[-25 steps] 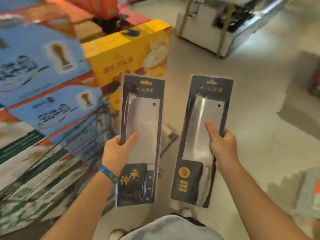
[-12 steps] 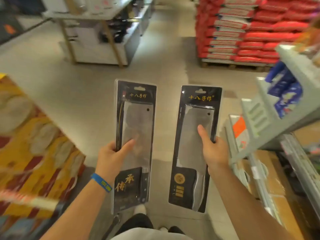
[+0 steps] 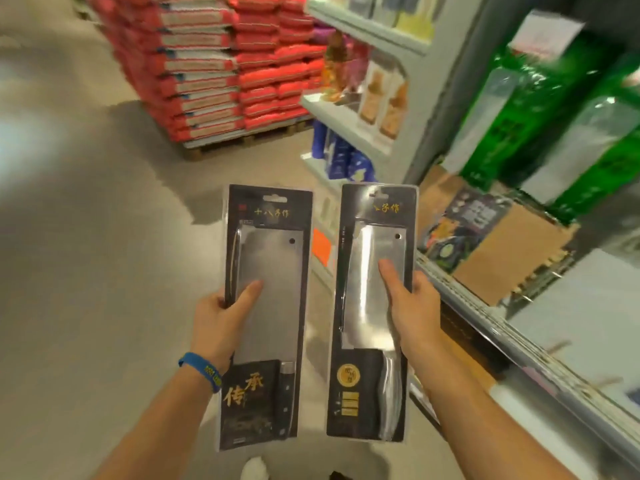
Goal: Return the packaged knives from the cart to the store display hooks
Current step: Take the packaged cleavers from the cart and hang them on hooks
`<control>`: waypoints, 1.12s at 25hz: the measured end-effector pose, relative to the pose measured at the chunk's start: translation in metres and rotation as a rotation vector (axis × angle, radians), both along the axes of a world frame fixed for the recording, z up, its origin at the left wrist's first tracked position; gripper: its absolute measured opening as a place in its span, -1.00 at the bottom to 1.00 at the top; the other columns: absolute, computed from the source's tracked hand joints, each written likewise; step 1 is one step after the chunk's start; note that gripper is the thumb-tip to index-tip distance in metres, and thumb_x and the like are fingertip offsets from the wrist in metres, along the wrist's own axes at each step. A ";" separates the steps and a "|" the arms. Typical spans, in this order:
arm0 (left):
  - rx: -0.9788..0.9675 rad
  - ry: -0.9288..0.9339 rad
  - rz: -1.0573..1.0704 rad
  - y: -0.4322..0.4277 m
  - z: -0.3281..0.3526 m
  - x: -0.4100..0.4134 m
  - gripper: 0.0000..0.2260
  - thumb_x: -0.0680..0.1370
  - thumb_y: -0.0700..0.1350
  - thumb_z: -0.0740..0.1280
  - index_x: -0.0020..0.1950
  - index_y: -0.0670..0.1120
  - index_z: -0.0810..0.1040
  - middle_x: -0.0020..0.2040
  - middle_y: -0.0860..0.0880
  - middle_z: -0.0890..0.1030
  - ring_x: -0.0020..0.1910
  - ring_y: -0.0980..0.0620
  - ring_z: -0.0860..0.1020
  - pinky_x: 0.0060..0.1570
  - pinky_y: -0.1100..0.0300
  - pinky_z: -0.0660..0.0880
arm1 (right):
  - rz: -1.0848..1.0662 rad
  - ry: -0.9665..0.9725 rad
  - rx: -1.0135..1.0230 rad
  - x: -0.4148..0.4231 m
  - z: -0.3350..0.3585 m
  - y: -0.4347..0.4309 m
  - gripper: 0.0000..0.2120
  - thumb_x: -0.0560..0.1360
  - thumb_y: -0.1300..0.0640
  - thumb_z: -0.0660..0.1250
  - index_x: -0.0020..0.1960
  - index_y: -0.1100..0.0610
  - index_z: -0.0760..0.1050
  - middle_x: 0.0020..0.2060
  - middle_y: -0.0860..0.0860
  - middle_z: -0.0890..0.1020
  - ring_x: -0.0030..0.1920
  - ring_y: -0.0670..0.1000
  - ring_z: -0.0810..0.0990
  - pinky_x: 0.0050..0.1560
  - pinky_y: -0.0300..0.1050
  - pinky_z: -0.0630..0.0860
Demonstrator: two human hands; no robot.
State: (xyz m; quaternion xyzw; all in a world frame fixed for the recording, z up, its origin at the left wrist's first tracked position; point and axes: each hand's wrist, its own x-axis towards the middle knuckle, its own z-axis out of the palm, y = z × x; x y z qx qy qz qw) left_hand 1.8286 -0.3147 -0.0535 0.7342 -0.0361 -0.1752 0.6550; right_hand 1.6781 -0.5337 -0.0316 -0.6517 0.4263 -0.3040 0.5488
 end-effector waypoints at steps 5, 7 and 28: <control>-0.092 -0.086 -0.267 -0.134 0.042 0.042 -0.22 0.18 0.59 0.35 -0.17 -0.16 0.58 -0.19 -0.38 0.62 -0.23 -0.34 0.63 -0.17 -0.26 0.60 | -0.342 -0.025 -0.104 -0.028 0.048 -0.072 -0.46 0.33 -0.41 0.43 -0.06 0.06 0.67 -0.18 -0.03 0.74 -0.16 0.00 0.73 -0.26 -0.06 0.65; -0.163 -0.192 -0.393 -0.203 0.084 0.037 -0.12 0.22 0.59 0.32 -0.24 -0.30 0.57 -0.22 -0.37 0.61 -0.31 -0.29 0.62 -0.20 -0.24 0.60 | -0.485 -0.052 -0.176 -0.051 0.086 -0.109 -0.31 0.29 -0.45 0.41 -0.06 0.20 0.65 -0.18 0.13 0.71 -0.18 0.11 0.72 -0.17 0.12 0.66; -0.638 -0.622 -0.623 -0.556 0.402 -0.130 -0.37 0.27 0.55 0.31 -0.43 -0.03 0.32 -0.49 -0.04 0.39 -0.46 0.02 0.40 -0.40 0.11 0.36 | -0.925 -0.186 -0.845 -0.252 0.378 -0.335 -0.30 0.46 -0.39 0.37 -0.19 0.30 0.40 -0.21 0.24 0.58 -0.22 0.28 0.51 -0.16 0.16 0.53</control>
